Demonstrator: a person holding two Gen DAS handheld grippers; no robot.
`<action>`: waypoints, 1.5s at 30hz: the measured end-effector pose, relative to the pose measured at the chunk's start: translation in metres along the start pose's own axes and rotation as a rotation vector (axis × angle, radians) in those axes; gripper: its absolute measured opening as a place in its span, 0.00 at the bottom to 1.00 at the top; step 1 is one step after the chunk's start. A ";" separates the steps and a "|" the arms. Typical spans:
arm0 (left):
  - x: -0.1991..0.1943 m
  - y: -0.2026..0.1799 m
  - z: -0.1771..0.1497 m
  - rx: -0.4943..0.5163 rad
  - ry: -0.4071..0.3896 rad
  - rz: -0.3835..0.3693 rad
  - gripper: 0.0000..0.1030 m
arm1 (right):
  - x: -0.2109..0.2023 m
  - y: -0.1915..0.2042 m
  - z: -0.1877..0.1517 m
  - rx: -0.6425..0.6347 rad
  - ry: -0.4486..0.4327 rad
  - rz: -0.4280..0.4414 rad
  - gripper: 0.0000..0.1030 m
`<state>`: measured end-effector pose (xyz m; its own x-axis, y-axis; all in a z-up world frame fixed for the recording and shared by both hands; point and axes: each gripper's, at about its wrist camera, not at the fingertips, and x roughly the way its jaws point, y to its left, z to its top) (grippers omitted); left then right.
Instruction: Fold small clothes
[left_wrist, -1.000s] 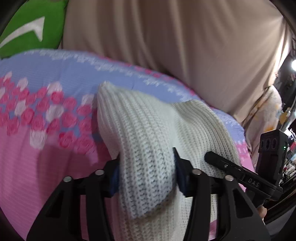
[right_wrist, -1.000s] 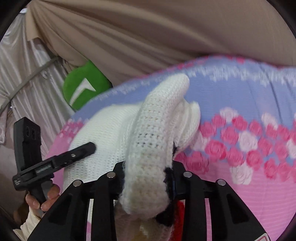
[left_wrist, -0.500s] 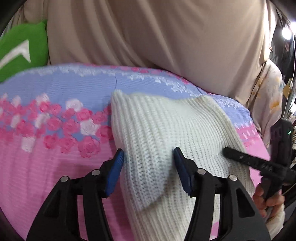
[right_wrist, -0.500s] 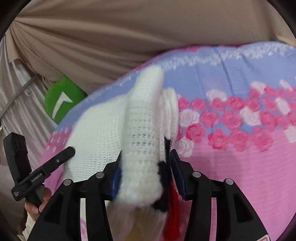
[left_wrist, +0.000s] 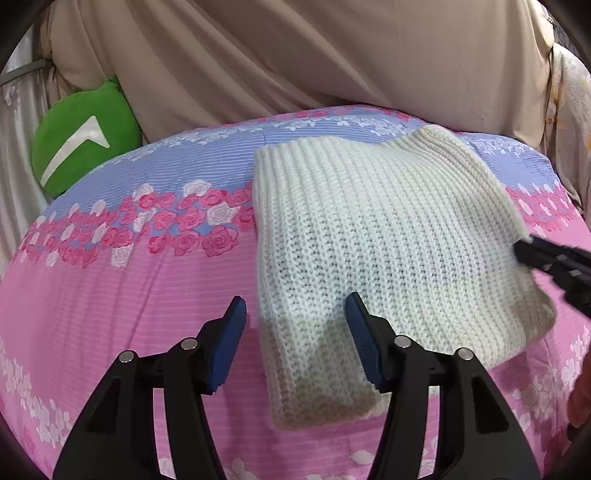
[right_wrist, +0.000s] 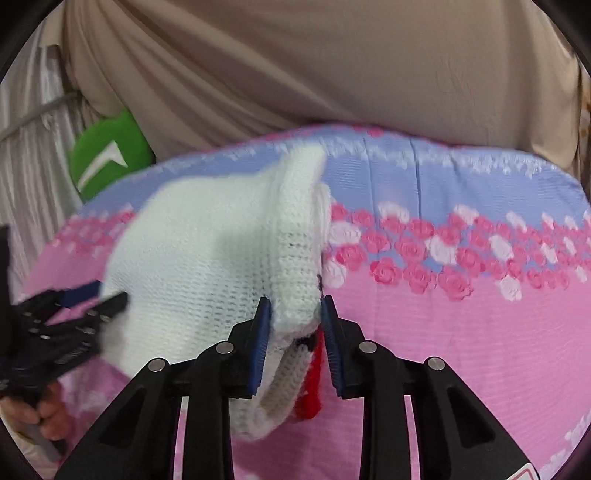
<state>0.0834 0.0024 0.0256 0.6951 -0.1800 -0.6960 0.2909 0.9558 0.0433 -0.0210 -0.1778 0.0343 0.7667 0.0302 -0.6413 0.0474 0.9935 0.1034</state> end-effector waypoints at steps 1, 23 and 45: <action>-0.002 0.001 -0.001 -0.006 -0.003 0.004 0.53 | -0.011 0.007 0.000 -0.031 -0.027 0.010 0.24; -0.018 -0.014 -0.039 -0.080 -0.063 0.090 0.66 | -0.008 0.013 -0.038 -0.027 0.001 -0.035 0.34; 0.009 0.019 0.010 -0.186 -0.033 0.025 0.75 | 0.032 -0.030 0.016 0.103 0.040 0.060 0.21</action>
<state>0.1020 0.0161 0.0272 0.7225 -0.1606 -0.6724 0.1492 0.9859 -0.0752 0.0123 -0.2085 0.0227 0.7441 0.0954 -0.6612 0.0693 0.9734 0.2185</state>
